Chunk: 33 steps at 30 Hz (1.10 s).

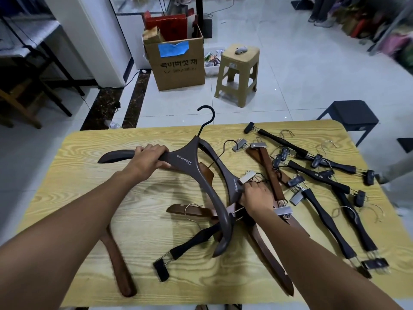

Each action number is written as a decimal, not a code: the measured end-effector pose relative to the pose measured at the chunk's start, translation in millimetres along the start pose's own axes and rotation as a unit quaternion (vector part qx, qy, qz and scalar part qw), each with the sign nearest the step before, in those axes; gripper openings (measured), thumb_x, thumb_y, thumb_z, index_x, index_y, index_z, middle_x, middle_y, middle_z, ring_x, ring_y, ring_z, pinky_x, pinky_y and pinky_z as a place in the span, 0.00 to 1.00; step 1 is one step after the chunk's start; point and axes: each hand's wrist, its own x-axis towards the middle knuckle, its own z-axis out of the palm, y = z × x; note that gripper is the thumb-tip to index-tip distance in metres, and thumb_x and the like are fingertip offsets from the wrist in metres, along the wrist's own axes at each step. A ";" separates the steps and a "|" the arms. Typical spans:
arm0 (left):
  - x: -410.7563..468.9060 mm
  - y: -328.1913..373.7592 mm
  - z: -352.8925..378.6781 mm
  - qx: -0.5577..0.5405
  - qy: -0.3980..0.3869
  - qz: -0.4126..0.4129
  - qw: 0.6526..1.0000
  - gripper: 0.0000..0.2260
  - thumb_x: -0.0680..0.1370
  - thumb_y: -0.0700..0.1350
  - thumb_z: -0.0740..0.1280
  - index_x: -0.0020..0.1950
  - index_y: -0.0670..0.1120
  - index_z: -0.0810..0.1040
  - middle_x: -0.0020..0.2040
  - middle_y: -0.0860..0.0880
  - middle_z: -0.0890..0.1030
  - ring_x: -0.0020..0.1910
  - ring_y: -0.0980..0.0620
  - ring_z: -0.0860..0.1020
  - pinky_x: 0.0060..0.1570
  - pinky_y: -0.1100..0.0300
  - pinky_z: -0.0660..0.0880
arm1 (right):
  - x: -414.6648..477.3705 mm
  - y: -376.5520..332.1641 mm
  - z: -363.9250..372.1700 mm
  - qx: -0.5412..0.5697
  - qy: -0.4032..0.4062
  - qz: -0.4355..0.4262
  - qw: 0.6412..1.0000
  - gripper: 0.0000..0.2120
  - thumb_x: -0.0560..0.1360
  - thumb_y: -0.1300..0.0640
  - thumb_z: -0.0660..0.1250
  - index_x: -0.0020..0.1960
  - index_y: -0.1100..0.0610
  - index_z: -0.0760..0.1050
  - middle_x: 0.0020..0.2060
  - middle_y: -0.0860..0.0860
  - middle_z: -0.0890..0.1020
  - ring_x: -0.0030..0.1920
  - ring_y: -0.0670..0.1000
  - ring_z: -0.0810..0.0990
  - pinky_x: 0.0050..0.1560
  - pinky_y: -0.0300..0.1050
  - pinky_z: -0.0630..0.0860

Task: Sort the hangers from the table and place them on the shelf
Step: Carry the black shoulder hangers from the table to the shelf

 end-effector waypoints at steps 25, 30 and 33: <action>24.2 25.9 18.0 0.008 -0.026 0.019 0.999 0.17 0.75 0.54 0.66 0.60 0.47 0.72 0.54 0.49 0.77 0.55 0.48 0.69 0.53 0.54 0.56 | 13.7 57.3 -8.3 -0.132 -0.009 0.029 0.991 0.24 0.75 0.63 0.64 0.68 0.57 0.60 0.57 0.54 0.80 0.63 0.56 0.72 0.61 0.49 0.68; 27.5 35.4 16.5 0.000 -0.020 0.031 0.999 0.17 0.75 0.54 0.66 0.60 0.47 0.72 0.53 0.49 0.76 0.55 0.48 0.69 0.54 0.54 0.57 | 8.8 72.5 -13.8 -0.150 0.001 0.040 0.988 0.19 0.77 0.59 0.63 0.66 0.54 0.63 0.56 0.52 0.81 0.63 0.56 0.72 0.59 0.49 0.68; 26.2 39.0 15.5 0.005 -0.017 0.039 0.999 0.16 0.76 0.53 0.65 0.60 0.47 0.71 0.54 0.49 0.76 0.55 0.48 0.69 0.53 0.54 0.57 | 4.4 75.1 -14.7 -0.162 0.000 0.054 0.985 0.18 0.78 0.57 0.61 0.67 0.52 0.63 0.58 0.51 0.80 0.64 0.56 0.71 0.60 0.50 0.67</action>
